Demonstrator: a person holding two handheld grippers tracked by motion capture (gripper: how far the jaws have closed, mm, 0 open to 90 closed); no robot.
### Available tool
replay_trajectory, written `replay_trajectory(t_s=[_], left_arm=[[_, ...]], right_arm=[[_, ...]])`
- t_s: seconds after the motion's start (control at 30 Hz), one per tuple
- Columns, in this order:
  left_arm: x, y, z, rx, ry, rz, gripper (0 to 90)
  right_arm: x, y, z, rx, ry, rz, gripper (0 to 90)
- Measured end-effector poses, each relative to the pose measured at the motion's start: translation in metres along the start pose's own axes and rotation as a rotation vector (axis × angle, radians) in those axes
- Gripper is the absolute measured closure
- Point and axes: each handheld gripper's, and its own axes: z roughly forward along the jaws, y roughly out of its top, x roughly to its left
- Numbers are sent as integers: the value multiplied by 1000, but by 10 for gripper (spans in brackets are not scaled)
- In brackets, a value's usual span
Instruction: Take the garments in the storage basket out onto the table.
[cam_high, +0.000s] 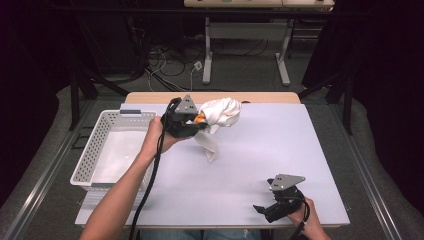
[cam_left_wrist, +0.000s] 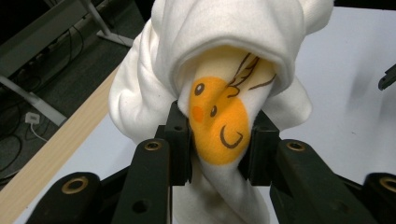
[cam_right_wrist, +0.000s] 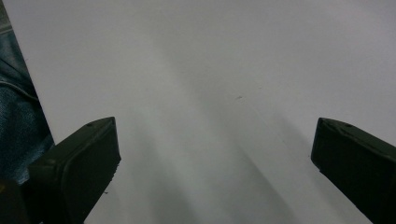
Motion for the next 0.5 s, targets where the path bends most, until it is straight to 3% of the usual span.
replay_trajectory(t_s=[0.5], left_arm=[[-11,-24,15,29,-20,-14,681]], right_arm=[[0,0,0,1,0,-4,10]])
